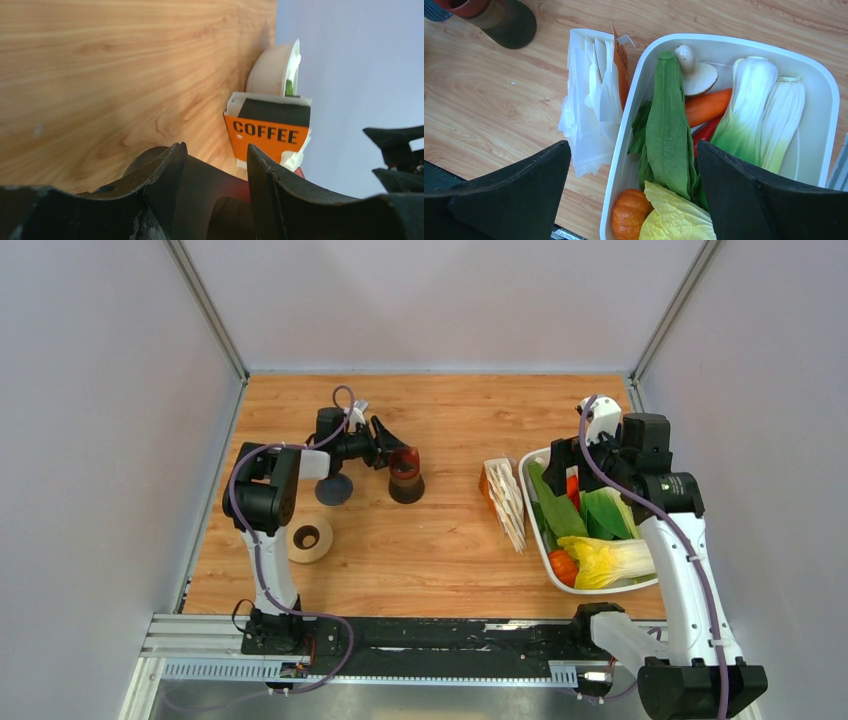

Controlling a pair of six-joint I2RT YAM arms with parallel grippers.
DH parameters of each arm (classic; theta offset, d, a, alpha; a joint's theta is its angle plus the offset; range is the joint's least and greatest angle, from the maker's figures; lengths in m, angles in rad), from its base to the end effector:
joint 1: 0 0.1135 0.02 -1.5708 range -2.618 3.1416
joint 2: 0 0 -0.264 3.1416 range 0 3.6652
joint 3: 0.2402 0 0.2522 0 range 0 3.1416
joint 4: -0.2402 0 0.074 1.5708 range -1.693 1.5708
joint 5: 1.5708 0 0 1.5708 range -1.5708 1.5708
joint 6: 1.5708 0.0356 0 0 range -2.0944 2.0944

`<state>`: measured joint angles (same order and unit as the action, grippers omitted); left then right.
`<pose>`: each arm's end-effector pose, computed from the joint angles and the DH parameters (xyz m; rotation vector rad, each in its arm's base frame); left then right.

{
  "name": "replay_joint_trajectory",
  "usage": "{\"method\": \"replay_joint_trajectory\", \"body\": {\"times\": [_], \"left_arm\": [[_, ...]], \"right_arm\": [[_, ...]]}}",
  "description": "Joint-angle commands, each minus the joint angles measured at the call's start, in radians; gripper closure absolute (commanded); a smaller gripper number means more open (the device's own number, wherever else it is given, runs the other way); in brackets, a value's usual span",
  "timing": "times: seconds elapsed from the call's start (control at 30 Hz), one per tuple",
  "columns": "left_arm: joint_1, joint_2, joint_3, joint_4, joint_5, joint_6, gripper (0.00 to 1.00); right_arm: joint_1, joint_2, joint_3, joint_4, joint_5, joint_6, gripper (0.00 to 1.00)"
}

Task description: Place the coffee filter in the dripper

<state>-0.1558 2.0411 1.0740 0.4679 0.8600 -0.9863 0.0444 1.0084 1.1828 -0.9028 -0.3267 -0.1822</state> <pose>0.4043 -0.0908 0.1347 -0.3376 2.2431 -1.5469 0.1898 0.0199 0.3667 -0.4222 2.2312 0.3025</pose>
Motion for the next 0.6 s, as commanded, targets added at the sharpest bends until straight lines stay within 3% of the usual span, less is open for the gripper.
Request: {"method": "replay_joint_trajectory", "body": {"times": [0.0, 0.57], "left_arm": [[-0.043, -0.067, 0.005, -0.073, 0.063, 0.127, 0.41], [-0.279, -0.087, 0.118, -0.475, 0.116, 0.499, 0.41]], "right_arm": [[0.003, -0.032, -0.007, -0.005, -0.003, -0.003, 0.00], [0.003, -0.091, -0.056, -0.025, -0.006, -0.015, 0.00]]}}
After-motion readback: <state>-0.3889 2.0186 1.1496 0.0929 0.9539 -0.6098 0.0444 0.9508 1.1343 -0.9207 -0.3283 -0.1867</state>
